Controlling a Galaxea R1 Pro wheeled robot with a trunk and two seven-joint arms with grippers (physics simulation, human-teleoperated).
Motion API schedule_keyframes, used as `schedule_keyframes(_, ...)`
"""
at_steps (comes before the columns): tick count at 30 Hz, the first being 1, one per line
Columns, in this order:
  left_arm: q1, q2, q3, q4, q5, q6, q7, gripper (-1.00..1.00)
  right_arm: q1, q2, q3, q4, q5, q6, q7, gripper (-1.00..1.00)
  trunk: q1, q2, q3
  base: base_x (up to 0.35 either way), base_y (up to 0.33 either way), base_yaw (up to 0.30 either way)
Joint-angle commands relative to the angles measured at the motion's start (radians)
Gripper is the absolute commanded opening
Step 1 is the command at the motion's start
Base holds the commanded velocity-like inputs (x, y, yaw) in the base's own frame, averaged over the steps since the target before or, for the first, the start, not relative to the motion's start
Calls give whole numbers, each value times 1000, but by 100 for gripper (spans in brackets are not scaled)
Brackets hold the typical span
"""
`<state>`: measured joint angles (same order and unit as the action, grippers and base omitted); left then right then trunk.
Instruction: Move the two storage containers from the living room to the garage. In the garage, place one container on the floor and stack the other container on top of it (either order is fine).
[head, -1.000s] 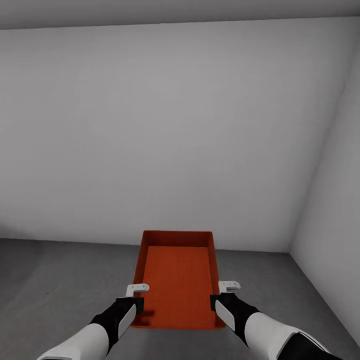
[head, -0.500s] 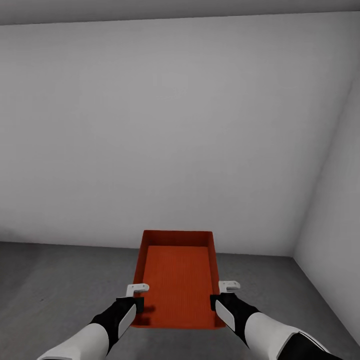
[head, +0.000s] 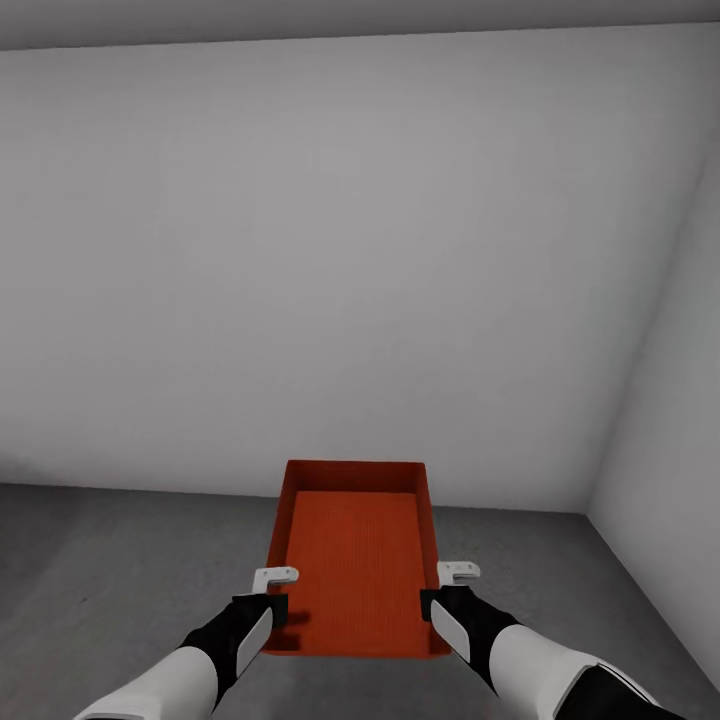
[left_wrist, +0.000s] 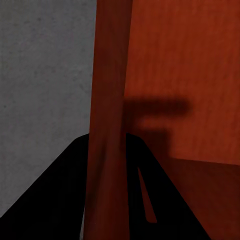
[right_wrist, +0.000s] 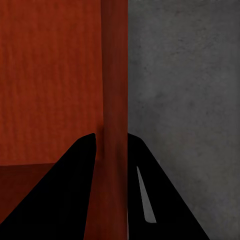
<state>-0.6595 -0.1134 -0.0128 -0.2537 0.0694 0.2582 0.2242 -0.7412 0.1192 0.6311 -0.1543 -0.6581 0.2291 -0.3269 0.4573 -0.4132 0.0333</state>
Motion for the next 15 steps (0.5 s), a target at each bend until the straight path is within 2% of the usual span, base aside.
schedule_keyframes(1,1,1,-10,1,-8,9,12,-100,-1,-1,-10,-2,34,-30,-11,-100,0,-1,0,0,0,0)
schedule_keyframes(15,1,-2,-10,1,-7,8,14,-100,-1,-1,-10,-2,34,-30,-11,-100,0,-1,0,0,0,0)
